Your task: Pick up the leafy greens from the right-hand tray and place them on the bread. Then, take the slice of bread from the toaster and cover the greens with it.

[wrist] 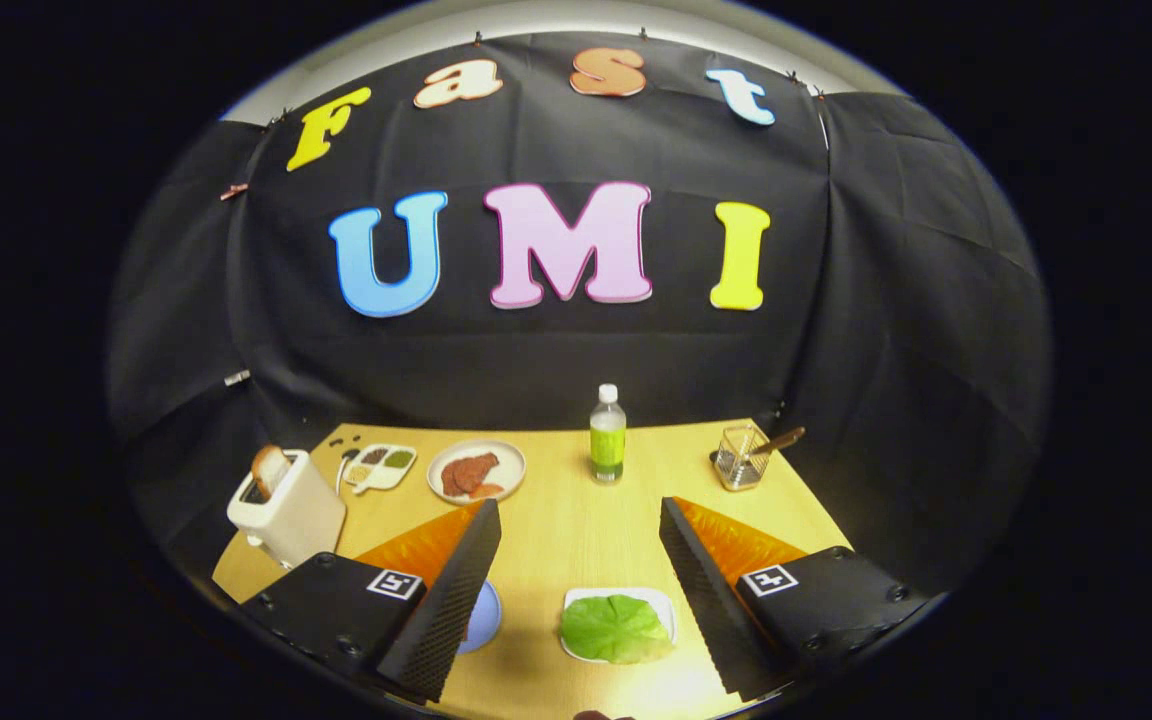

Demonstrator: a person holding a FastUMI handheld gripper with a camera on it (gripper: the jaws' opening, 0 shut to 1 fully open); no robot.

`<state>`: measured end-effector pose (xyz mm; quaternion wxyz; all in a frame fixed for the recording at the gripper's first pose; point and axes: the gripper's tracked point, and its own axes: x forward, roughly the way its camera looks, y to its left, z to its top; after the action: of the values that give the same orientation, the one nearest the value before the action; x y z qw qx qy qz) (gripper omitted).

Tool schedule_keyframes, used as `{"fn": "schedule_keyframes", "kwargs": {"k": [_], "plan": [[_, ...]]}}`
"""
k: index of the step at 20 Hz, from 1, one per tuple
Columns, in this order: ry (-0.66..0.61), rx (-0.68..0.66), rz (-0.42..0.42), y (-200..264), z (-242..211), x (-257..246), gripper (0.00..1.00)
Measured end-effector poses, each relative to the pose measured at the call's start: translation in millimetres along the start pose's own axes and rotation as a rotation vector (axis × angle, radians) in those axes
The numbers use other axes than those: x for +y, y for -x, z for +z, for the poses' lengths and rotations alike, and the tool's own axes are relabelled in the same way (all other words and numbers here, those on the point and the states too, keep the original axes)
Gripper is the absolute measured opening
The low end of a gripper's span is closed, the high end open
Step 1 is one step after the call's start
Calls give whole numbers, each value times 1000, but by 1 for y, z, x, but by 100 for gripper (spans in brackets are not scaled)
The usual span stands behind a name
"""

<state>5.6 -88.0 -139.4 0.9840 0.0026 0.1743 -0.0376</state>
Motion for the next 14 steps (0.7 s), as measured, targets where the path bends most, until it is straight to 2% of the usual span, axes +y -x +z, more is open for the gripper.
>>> {"fn": "schedule_keyframes", "kwargs": {"k": [14], "plan": [[86, 494, 93, -78, -205, -37, 99]]}}
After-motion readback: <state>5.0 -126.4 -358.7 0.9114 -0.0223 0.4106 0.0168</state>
